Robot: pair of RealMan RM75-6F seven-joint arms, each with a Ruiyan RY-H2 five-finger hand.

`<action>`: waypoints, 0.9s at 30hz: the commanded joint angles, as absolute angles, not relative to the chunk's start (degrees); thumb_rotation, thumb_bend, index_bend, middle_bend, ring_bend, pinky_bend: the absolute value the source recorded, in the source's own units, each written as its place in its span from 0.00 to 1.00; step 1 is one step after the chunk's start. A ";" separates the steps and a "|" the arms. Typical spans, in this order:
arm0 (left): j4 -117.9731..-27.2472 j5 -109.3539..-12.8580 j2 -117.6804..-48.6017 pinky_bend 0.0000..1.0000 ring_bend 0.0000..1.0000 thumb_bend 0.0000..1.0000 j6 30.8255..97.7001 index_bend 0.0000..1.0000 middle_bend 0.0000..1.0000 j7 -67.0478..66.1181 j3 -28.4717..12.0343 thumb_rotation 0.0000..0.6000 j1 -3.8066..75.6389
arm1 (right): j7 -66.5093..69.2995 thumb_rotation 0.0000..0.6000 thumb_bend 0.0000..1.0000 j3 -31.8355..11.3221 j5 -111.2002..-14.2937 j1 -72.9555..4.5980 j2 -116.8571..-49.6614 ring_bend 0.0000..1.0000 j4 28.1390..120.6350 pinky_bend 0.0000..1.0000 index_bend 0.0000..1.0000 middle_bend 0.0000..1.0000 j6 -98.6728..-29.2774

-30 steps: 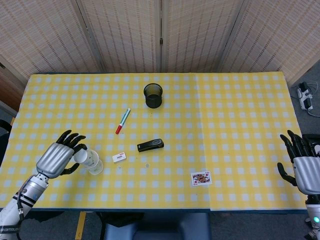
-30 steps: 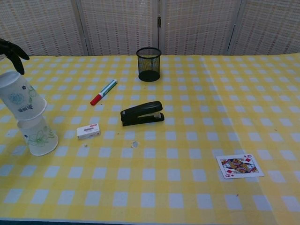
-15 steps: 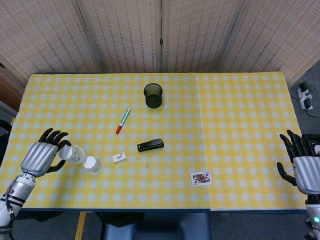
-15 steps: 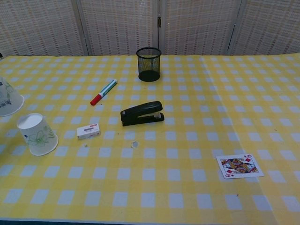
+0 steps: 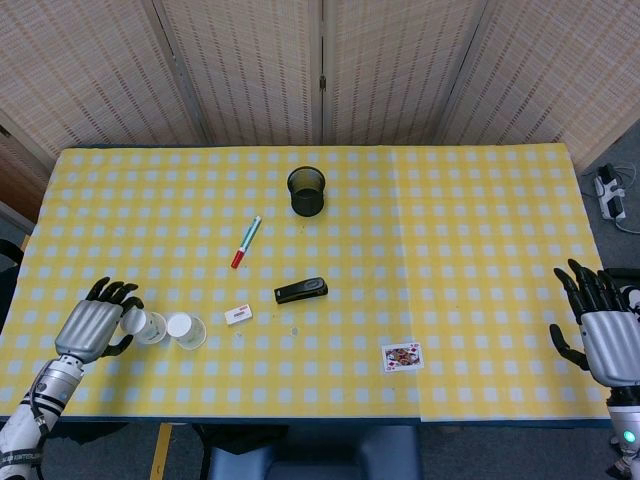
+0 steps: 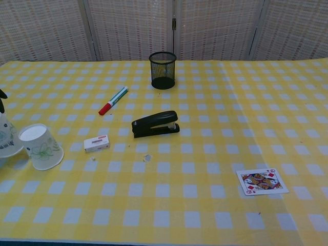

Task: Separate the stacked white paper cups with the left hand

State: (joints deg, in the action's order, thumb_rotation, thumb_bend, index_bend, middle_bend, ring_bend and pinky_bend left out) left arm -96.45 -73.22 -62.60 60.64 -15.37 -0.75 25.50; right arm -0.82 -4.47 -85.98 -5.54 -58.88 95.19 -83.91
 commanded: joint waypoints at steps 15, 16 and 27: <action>-93.34 -72.36 -66.45 0.08 0.13 0.39 60.13 0.40 0.18 -18.31 -0.72 1.00 25.91 | -0.81 1.00 0.46 -4.37 -85.58 -5.34 -58.86 0.00 95.20 0.00 0.00 0.00 -83.90; -93.34 -72.24 -66.50 0.08 0.13 0.39 60.10 0.40 0.18 -18.38 -0.72 1.00 25.89 | -0.84 1.00 0.46 -4.38 -85.57 -5.38 -58.86 0.00 95.23 0.00 0.00 0.00 -83.84; -93.34 -71.88 -67.12 0.07 0.11 0.39 59.86 0.32 0.18 -19.45 -0.50 1.00 25.88 | -1.26 1.00 0.46 -4.41 -85.46 -5.46 -58.76 0.00 95.64 0.00 0.00 0.00 -83.75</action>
State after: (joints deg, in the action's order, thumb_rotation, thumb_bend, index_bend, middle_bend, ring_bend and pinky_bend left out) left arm -93.33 -71.90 -67.10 59.87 -19.43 -0.49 25.87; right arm -1.26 -4.41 -85.46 -5.46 -58.77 95.63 -83.74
